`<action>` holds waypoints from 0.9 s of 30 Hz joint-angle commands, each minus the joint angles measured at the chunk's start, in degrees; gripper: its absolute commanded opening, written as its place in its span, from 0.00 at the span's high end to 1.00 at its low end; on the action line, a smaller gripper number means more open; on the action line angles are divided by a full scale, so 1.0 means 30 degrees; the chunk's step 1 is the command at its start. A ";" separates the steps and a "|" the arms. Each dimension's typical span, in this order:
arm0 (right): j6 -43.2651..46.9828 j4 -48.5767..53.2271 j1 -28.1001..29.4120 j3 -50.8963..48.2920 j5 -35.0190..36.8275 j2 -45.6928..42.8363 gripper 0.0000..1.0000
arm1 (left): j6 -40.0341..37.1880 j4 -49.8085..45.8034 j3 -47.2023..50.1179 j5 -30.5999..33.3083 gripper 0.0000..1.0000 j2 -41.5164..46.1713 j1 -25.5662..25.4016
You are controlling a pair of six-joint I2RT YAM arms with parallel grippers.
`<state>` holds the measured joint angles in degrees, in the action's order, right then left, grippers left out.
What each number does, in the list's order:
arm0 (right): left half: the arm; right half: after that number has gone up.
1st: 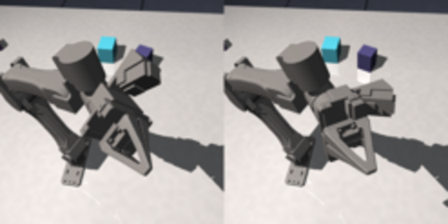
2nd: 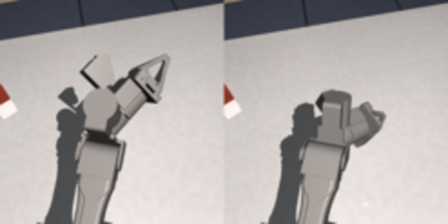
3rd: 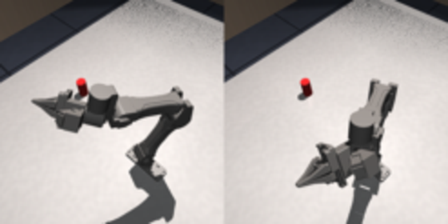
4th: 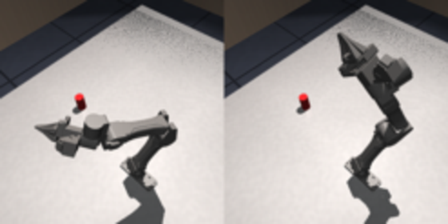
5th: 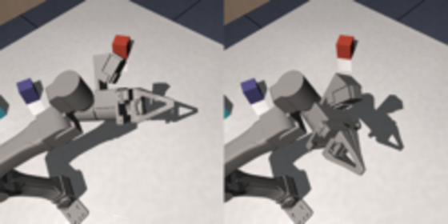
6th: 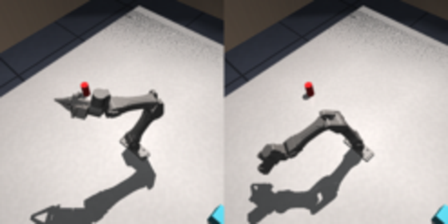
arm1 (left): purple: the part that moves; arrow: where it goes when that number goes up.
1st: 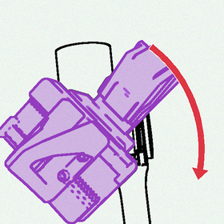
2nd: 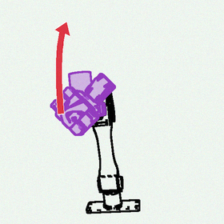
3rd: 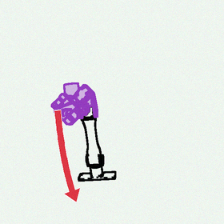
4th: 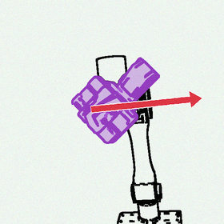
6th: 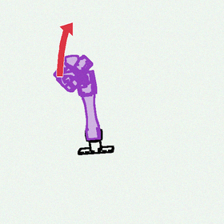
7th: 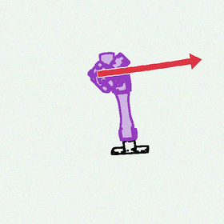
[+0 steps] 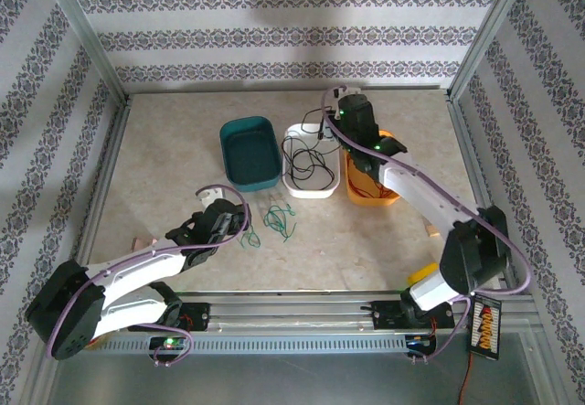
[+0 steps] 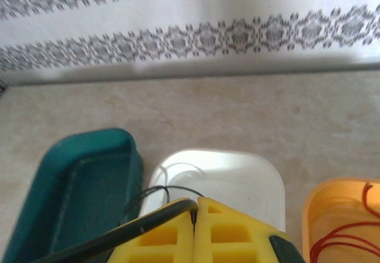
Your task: Untangle the cables
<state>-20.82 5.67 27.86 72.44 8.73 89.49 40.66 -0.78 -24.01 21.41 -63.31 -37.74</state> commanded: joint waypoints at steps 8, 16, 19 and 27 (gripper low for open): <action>-0.1072 0.1020 0.0410 0.0761 -0.0203 0.4217 0.95 | -0.0139 0.0246 -0.0207 0.0041 0.07 0.0092 0.0186; -0.2259 0.2232 -0.0511 0.1355 0.0658 0.5736 0.95 | -0.0139 0.0108 -0.0141 0.0098 0.07 0.0168 0.0185; -0.2617 0.2614 -0.1127 0.1648 0.1507 0.5780 0.95 | -0.0108 0.0159 -0.0163 0.0071 0.07 0.0125 0.0176; -0.3273 0.1931 -0.2666 0.0809 0.2020 0.3850 0.93 | 0.0069 0.0149 0.0064 0.0071 0.07 0.0270 0.0173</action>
<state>-28.84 12.19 20.99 75.46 12.38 105.54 40.71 -0.75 -24.01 21.39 -63.26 -37.76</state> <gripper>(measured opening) 0.066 0.930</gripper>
